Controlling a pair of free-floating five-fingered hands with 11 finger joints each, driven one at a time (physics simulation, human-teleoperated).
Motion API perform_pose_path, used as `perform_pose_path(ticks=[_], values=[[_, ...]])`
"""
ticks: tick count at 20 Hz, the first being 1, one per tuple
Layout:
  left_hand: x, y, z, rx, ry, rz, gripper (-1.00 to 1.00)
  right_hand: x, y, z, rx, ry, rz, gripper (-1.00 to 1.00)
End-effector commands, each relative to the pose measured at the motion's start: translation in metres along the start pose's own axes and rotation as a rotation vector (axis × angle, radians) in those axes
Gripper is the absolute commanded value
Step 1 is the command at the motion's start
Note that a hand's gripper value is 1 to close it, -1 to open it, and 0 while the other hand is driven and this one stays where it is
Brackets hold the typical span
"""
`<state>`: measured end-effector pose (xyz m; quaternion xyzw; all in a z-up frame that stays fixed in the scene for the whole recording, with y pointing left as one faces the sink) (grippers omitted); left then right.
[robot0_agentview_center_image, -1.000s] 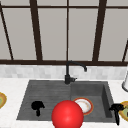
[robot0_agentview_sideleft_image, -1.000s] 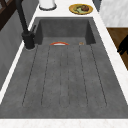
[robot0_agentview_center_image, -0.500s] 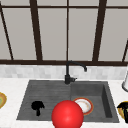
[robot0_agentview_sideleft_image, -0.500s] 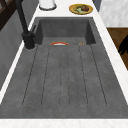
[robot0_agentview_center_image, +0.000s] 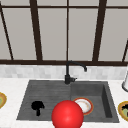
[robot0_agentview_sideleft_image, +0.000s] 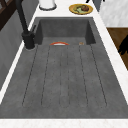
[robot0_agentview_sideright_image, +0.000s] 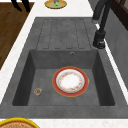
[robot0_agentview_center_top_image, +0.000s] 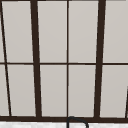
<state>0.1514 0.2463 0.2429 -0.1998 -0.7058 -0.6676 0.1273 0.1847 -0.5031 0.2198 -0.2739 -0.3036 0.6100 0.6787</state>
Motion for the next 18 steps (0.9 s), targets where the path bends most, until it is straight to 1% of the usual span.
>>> perform_pose_path(ticks=[1,3,5,6,7,8,11,13,14,18], values=[[0.0,0.0,0.0,0.0,0.0,0.0,0.0,-0.029,0.008,-0.019,-0.031,-0.023,0.017,-1.0],[0.0,0.0,0.0,0.0,0.0,0.0,0.0,-0.045,0.006,-0.021,-0.031,-0.031,-0.012,-1.0],[0.0,0.0,0.0,0.0,0.0,0.0,0.0,-0.056,0.003,-0.016,-0.02,-0.039,-0.019,-1.0],[0.0,0.0,0.0,0.0,0.0,0.0,0.0,-0.064,0.003,-0.017,-0.026,-0.04,-0.02,-1.0],[0.0,0.0,0.0,0.0,0.0,0.0,0.0,-0.069,0.003,-0.017,-0.011,-0.043,-0.03,-1.0],[0.0,0.0,0.0,0.0,0.0,0.0,0.0,-0.067,0.0,-0.02,-0.001,-0.045,-0.036,-1.0],[0.0,0.0,0.0,0.0,0.0,0.0,0.0,-0.071,-0.01,-0.032,0.053,-0.022,-0.019,-1.0],[0.0,0.0,0.0,0.0,0.0,0.0,0.0,-0.074,-0.012,-0.038,0.045,-0.007,-0.006,-1.0],[0.0,0.0,0.0,0.0,0.0,0.0,0.0,-0.075,-0.008,-0.039,0.033,0.003,0.006,-1.0],[0.0,0.0,0.0,0.0,0.0,0.0,0.0,-0.078,-0.009,-0.051,0.03,0.01,0.012,-1.0]])
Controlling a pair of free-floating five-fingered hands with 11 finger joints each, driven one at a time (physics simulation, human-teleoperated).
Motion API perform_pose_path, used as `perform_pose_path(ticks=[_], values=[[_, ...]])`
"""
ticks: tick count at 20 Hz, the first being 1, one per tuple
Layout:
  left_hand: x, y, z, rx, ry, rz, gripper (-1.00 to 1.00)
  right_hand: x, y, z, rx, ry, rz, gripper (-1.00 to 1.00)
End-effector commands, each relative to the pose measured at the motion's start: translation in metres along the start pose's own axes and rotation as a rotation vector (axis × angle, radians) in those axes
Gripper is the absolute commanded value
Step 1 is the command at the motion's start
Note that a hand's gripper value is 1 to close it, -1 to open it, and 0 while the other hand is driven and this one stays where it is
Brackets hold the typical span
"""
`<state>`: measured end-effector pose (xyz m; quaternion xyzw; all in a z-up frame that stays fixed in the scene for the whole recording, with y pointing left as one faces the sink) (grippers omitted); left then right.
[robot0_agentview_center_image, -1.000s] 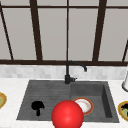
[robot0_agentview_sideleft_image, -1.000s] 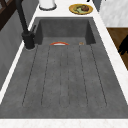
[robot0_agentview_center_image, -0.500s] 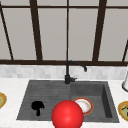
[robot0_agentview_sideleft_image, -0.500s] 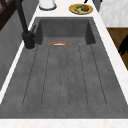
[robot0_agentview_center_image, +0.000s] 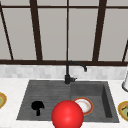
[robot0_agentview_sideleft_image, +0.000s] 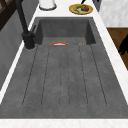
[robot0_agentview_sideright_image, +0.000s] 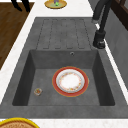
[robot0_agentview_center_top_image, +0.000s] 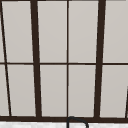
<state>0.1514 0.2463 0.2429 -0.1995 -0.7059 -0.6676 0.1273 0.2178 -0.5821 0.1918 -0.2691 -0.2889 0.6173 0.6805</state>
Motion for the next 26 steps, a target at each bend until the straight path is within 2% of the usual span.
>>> perform_pose_path(ticks=[1,8,13,18,21,23,26], values=[[0.0,0.0,0.0,0.0,0.0,0.0,0.0,0.0,0.0,-0.011,0.0,0.0,0.0,-1.0],[0.0,0.0,0.0,0.0,0.0,0.0,0.0,-0.015,0.008,-0.032,-0.003,-0.017,0.001,-1.0],[0.0,0.0,0.0,0.0,0.0,0.0,0.0,-0.018,0.004,-0.05,0.046,-0.005,-0.004,-1.0],[0.0,0.0,0.0,0.0,0.0,0.0,0.0,-0.012,0.017,-0.035,0.011,-0.014,0.059,-1.0],[0.0,0.0,0.0,0.0,0.0,0.0,0.0,-0.009,0.021,-0.031,0.066,-0.016,0.036,-1.0],[0.0,0.0,0.0,0.0,0.0,0.0,0.0,-0.008,0.031,-0.025,0.064,-0.005,0.02,-1.0],[0.0,0.0,0.0,0.0,0.0,0.0,0.0,-0.002,0.024,-0.03,0.048,-0.007,0.047,-1.0]])
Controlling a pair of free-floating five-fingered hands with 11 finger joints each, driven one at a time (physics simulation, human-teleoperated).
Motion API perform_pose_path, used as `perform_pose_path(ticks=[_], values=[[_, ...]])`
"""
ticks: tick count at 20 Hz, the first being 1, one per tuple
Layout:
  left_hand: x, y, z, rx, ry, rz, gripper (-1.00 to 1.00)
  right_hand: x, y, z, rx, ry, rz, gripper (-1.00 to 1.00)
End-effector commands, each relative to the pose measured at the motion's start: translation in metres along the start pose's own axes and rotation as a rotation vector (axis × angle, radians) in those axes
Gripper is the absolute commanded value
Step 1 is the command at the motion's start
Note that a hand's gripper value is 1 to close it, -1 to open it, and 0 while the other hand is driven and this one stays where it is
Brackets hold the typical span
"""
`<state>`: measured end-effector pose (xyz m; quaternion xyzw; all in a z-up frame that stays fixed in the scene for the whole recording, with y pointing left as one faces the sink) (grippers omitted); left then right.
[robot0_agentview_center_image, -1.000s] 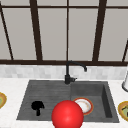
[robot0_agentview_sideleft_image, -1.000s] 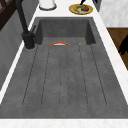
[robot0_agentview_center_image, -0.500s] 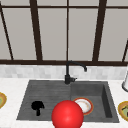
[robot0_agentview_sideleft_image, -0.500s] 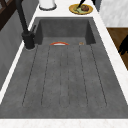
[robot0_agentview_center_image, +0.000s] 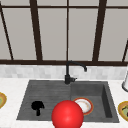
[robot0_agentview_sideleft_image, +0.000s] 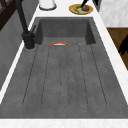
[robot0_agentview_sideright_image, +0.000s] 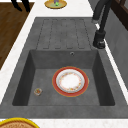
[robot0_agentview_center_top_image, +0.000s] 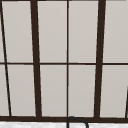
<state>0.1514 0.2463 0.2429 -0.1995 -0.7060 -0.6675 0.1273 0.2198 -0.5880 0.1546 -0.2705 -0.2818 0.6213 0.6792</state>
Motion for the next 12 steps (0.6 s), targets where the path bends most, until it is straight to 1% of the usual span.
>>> perform_pose_path(ticks=[1,3,5,7,10,12], values=[[0.0,0.0,0.0,0.0,0.0,0.0,0.0,0.003,-0.01,-0.012,0.064,-0.026,0.039,-1.0],[0.0,0.0,0.0,0.0,0.0,0.0,0.0,0.003,-0.015,-0.022,0.066,-0.04,0.044,-1.0],[0.0,0.0,0.0,0.0,0.0,0.0,0.0,0.0,-0.02,-0.032,0.073,-0.057,0.037,-1.0],[0.0,0.0,0.0,0.0,0.0,0.0,0.0,0.003,-0.02,-0.04,0.082,-0.06,0.026,-1.0],[0.0,0.0,0.0,0.0,0.0,0.0,0.0,0.009,-0.015,-0.046,0.086,-0.017,0.01,-1.0],[0.0,0.0,0.0,0.0,0.0,0.0,0.0,0.015,-0.01,-0.046,0.073,0.017,0.028,-1.0]])
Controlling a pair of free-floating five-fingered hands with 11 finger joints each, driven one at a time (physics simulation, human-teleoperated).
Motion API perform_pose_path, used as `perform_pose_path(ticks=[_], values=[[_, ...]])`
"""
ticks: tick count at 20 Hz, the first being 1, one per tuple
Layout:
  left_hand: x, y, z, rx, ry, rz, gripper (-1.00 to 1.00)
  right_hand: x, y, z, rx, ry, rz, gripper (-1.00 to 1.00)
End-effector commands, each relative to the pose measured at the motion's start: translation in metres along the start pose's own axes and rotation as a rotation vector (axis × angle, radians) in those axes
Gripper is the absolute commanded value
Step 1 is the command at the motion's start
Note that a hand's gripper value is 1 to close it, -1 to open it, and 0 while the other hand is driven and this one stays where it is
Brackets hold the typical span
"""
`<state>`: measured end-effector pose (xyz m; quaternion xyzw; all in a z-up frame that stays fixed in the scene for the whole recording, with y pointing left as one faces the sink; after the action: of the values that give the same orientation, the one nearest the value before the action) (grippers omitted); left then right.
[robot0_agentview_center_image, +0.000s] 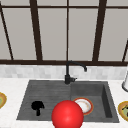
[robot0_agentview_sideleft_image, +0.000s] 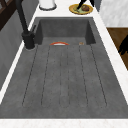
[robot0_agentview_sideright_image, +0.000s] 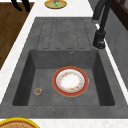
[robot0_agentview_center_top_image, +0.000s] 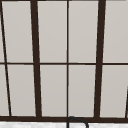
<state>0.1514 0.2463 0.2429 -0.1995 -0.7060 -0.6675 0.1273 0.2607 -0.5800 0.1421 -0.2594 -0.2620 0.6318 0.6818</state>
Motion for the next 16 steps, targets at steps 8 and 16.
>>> perform_pose_path(ticks=[8,16], values=[[0.0,0.0,0.0,0.0,0.0,0.0,0.0,0.012,0.029,-0.011,-0.085,0.094,0.053,1.0],[0.0,0.0,0.0,0.0,0.0,0.0,0.0,0.014,0.027,0.005,-0.195,0.104,0.072,1.0]])
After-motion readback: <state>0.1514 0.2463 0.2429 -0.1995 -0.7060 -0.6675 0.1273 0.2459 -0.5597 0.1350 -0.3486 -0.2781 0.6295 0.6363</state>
